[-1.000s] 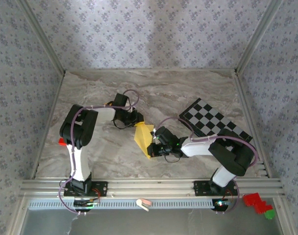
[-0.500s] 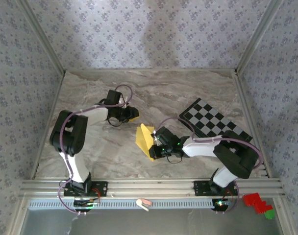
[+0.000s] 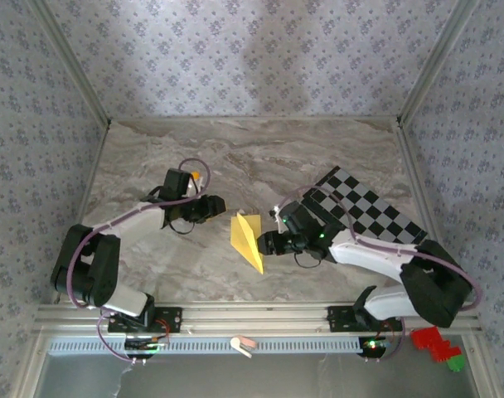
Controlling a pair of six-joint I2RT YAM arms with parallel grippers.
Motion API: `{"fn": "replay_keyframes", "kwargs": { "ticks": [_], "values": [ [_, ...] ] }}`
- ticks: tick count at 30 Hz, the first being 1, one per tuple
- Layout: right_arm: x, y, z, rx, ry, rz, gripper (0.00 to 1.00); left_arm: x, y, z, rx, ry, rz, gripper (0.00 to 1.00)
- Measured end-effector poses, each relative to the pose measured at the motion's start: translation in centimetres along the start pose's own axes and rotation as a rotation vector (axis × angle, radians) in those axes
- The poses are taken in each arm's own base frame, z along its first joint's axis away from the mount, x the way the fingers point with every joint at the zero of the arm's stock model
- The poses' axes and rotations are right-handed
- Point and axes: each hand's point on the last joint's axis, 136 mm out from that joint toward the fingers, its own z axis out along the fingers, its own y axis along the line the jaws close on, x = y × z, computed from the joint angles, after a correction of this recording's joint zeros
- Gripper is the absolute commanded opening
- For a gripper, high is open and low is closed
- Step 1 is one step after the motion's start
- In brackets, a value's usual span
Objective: Fold a paper plane with a square sheet of paper (pick it up from the middle)
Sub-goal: Fourth fold the wing at the center of the table.
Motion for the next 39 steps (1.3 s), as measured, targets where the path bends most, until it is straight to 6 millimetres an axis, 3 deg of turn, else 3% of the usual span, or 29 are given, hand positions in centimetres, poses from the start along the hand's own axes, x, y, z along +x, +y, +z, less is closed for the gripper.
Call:
{"fn": "replay_keyframes", "kwargs": {
  "ticks": [5,11,14,18,21,27,32,39],
  "values": [
    [1.5,0.2,2.4,0.026,0.080,-0.029,0.43,0.0,0.1,0.0,-0.003,-0.001,-0.001,0.42],
    [1.8,0.4,4.1,0.041,0.117,-0.053,0.31,0.7,0.8,0.2,-0.015,0.014,-0.012,0.41],
    [1.6,0.1,4.6,0.060,0.122,-0.057,0.35,0.9,0.9,0.3,-0.016,0.019,-0.014,0.41],
    [1.6,-0.2,4.1,0.078,0.121,-0.070,0.41,2.1,0.7,0.5,-0.013,0.040,-0.011,0.38],
    [1.1,0.3,3.0,0.062,0.088,-0.082,0.43,4.2,-1.1,0.9,0.018,0.084,0.009,0.29],
    [1.2,0.5,0.2,0.026,0.026,-0.090,0.42,7.4,-4.2,4.0,0.082,0.204,0.033,0.16],
    [2.0,-0.1,-1.3,0.017,-0.001,-0.081,0.38,8.2,-4.2,6.9,0.072,0.266,0.012,0.13],
    [2.8,0.7,-0.8,-0.010,0.017,-0.105,0.33,7.7,-4.4,9.1,0.067,0.289,0.014,0.12]
  ]
}}
